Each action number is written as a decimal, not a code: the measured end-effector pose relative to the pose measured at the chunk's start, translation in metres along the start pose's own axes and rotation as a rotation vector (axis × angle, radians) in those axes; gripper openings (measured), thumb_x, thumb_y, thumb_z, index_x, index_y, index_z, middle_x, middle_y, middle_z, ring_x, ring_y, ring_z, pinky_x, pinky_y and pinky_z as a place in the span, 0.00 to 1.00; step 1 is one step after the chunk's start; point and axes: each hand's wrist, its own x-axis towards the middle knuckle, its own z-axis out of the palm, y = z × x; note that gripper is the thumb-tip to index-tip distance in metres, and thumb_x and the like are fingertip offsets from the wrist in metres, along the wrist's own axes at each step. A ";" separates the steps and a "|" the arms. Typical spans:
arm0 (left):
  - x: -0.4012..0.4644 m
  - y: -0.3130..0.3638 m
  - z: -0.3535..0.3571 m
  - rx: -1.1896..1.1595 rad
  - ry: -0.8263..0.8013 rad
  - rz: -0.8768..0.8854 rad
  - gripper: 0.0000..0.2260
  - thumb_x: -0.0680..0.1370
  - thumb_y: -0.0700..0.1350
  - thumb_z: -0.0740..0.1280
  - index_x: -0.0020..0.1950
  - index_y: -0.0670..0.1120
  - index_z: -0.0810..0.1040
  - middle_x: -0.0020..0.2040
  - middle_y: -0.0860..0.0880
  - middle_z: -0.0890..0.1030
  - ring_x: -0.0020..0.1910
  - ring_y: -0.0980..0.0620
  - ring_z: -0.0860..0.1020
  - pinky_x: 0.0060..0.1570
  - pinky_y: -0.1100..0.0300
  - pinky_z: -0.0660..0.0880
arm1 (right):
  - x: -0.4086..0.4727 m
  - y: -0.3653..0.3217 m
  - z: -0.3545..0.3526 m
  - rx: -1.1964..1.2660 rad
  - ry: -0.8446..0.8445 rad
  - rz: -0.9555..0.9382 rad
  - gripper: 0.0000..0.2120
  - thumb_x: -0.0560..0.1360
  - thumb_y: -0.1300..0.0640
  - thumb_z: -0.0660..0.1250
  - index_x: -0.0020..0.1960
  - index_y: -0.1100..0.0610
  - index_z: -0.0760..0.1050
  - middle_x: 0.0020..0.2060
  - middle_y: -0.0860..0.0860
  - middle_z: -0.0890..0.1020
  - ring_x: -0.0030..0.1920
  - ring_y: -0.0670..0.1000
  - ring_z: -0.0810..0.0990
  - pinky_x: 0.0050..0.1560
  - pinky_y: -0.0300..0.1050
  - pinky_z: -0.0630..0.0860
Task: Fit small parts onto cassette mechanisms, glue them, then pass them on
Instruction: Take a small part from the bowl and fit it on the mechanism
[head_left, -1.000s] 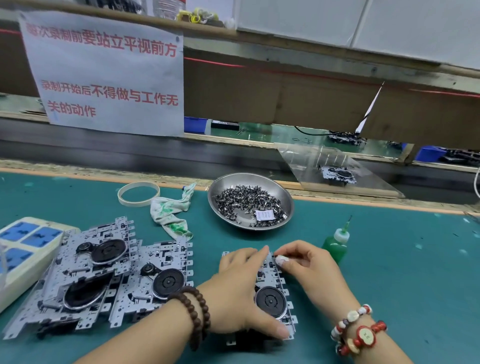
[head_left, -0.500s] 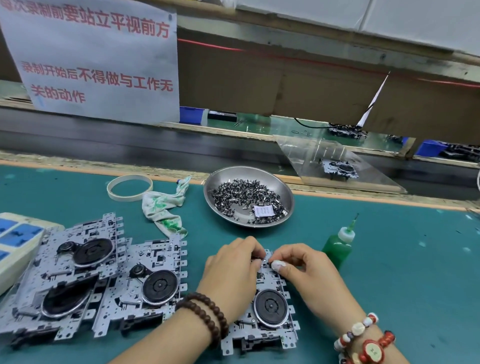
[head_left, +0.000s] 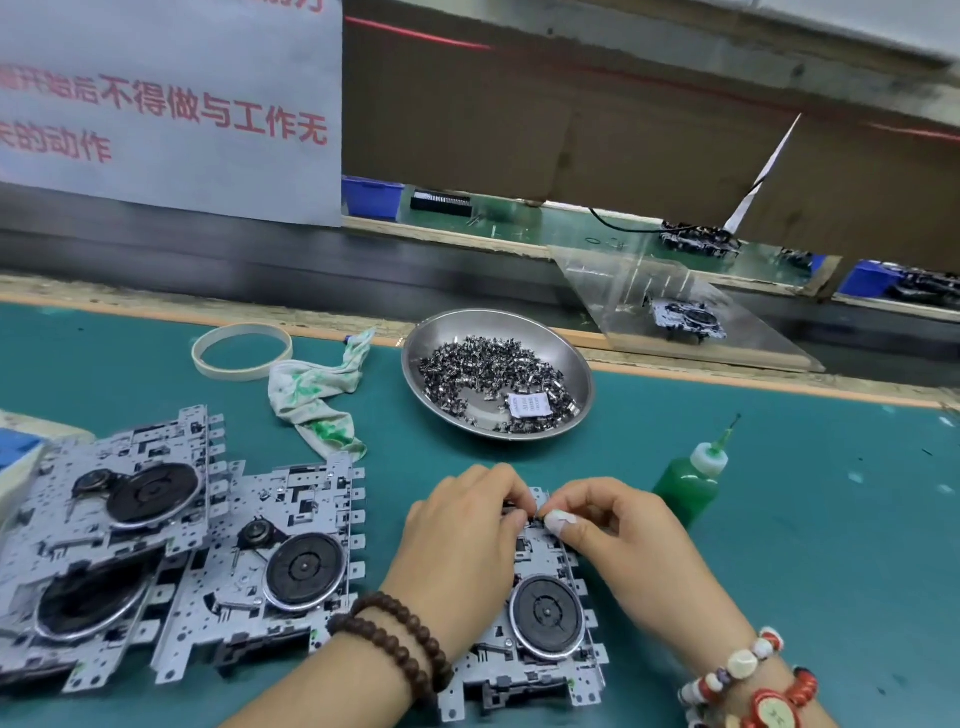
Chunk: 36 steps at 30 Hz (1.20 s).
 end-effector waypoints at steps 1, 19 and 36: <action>0.000 0.000 0.000 0.000 -0.002 0.000 0.06 0.80 0.47 0.57 0.46 0.58 0.67 0.48 0.60 0.72 0.54 0.58 0.69 0.59 0.56 0.66 | 0.000 0.000 0.000 0.010 0.000 0.004 0.09 0.71 0.61 0.71 0.34 0.50 0.79 0.40 0.46 0.82 0.39 0.38 0.79 0.44 0.31 0.72; 0.002 -0.001 0.000 -0.001 -0.021 -0.017 0.04 0.80 0.49 0.57 0.46 0.56 0.67 0.48 0.59 0.71 0.53 0.58 0.68 0.58 0.57 0.65 | -0.002 -0.004 0.002 -0.032 0.020 -0.022 0.09 0.72 0.61 0.70 0.37 0.49 0.78 0.35 0.46 0.80 0.34 0.40 0.76 0.39 0.29 0.70; 0.007 -0.003 0.002 -0.098 0.025 -0.046 0.09 0.76 0.48 0.64 0.37 0.57 0.69 0.44 0.58 0.74 0.50 0.59 0.72 0.56 0.57 0.69 | -0.006 -0.005 0.006 0.215 -0.063 0.080 0.07 0.74 0.65 0.66 0.42 0.53 0.76 0.37 0.44 0.81 0.37 0.40 0.78 0.40 0.28 0.72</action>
